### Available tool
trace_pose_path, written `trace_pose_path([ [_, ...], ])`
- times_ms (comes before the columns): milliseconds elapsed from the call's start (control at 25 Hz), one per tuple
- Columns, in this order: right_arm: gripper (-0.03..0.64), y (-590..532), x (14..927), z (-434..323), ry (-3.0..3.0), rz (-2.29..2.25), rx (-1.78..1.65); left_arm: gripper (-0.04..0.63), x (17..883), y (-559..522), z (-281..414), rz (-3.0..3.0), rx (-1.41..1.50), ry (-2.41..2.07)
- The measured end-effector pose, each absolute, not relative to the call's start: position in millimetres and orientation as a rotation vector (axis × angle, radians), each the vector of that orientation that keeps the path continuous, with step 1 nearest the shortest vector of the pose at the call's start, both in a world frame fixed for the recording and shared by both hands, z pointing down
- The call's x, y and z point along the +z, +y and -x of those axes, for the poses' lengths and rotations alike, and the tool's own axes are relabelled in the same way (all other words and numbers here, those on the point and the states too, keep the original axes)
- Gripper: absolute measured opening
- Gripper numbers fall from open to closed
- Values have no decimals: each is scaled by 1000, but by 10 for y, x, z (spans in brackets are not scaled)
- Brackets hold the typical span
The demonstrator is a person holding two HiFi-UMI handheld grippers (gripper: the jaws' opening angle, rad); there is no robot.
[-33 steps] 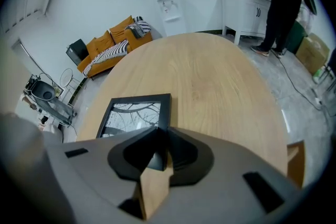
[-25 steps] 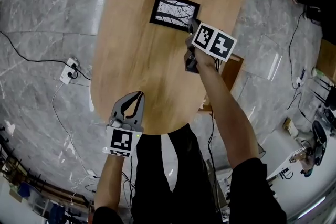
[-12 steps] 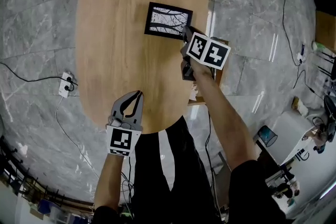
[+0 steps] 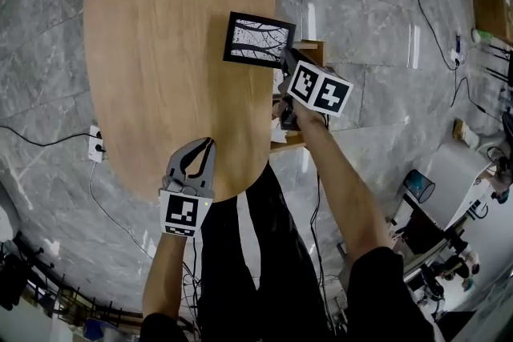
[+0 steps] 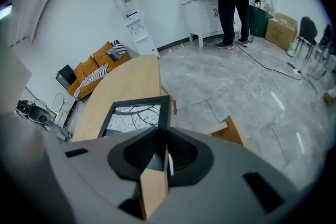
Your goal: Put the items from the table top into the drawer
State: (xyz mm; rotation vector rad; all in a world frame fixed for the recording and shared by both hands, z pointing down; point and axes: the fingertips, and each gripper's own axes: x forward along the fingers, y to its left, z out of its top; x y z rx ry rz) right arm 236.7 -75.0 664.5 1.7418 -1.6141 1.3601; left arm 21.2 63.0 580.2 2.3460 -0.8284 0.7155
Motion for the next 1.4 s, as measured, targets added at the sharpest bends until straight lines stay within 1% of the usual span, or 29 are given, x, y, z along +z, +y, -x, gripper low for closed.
trace_pose_path([
  [520, 73, 108, 6726, -3299, -1461, -1967, 1463, 23, 5788, 821, -669, -2400, 766, -710],
  [680, 74, 397, 6831, -3470, -1378, -2018, 1526, 23, 5796, 840, -769, -2410, 776, -686],
  [960, 74, 733, 7023, -3416, -1312, -2012, 1552, 23, 5776, 885, -943, -2423, 785, -660],
  [1400, 75, 836, 7432, -3199, -1304, -1834, 1405, 23, 5834, 921, -864, -2405, 821, -663],
])
